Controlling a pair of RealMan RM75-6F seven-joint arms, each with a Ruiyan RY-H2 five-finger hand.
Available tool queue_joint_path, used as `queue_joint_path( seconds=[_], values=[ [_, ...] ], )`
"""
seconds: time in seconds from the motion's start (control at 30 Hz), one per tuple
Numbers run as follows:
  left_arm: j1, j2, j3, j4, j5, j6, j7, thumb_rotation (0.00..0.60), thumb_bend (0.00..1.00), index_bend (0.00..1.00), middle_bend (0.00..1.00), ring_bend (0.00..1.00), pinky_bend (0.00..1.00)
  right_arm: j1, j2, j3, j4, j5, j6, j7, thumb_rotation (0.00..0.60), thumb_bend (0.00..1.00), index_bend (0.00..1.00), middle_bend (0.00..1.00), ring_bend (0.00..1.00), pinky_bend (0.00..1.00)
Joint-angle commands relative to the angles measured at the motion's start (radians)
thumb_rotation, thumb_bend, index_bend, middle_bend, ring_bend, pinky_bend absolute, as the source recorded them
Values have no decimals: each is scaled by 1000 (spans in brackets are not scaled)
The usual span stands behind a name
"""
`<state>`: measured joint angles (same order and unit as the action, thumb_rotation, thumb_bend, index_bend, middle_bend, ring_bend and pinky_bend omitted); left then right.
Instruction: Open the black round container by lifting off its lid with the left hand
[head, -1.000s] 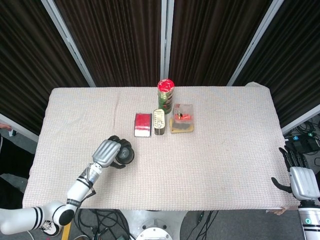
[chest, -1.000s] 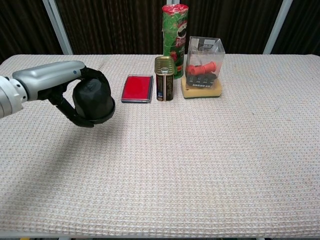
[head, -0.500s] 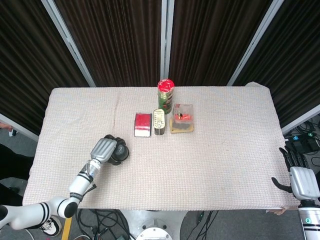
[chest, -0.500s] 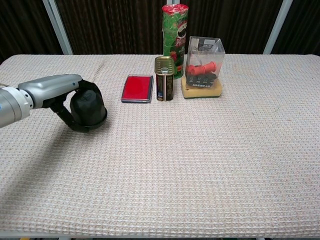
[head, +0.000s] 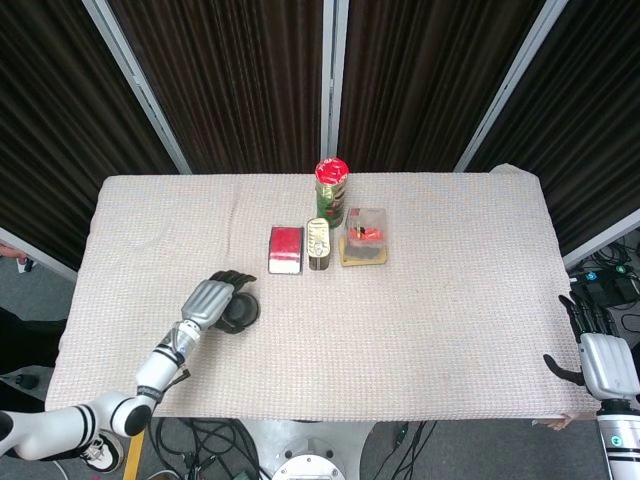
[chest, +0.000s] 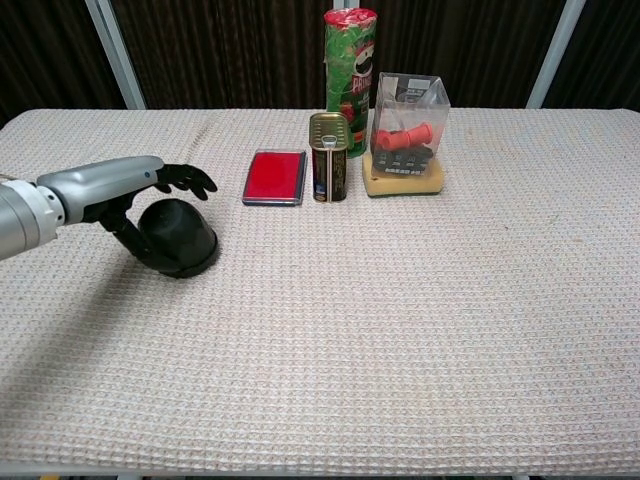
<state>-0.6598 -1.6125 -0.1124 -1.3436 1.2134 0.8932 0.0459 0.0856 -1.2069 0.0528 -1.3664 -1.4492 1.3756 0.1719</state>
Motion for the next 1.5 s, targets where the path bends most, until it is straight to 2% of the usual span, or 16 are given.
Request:
queue_joint_path(
  seconds=[0.03, 0.43, 0.6, 0.83, 1.0, 1.2, 1.37, 1.5],
  values=[
    [3, 4, 1, 4, 19, 5, -24, 600, 108, 144, 144, 106, 136, 0, 0, 0, -1, 0, -1, -1, 600, 135, 0, 0, 0, 0],
    [3, 7, -1, 10, 6, -3, -10, 600, 108, 159, 311, 106, 135, -1, -1, 0, 2, 2, 0, 2, 600, 134, 0, 0, 0, 0],
    [3, 7, -6, 13, -4, 1, 9, 600, 107, 171, 332, 108, 135, 0, -2, 0, 5, 3, -2, 4, 600, 135, 0, 0, 0, 0],
    [6, 24, -12, -27, -2, 15, 24, 600, 116, 219, 411, 164, 138, 1, -4, 1, 7, 5, -5, 3, 600, 135, 0, 0, 0, 0],
    [11, 58, -22, -96, 17, 48, 27, 600, 118, 222, 419, 170, 138, 0, -6, 1, 11, 5, -6, 4, 600, 135, 0, 0, 0, 0],
    [14, 85, -45, -126, 6, 71, 30, 600, 119, 224, 422, 170, 138, 2, -4, 1, 6, 4, -7, 4, 600, 134, 0, 0, 0, 0],
    [17, 96, -64, -109, -9, 94, 39, 600, 122, 225, 425, 170, 138, 1, -2, 0, 2, 2, -4, 1, 600, 134, 0, 0, 0, 0],
    [14, 84, -84, -31, -46, 92, 37, 600, 122, 226, 418, 170, 138, 2, -2, 0, -3, 0, -4, -5, 600, 135, 0, 0, 0, 0]
  ],
)
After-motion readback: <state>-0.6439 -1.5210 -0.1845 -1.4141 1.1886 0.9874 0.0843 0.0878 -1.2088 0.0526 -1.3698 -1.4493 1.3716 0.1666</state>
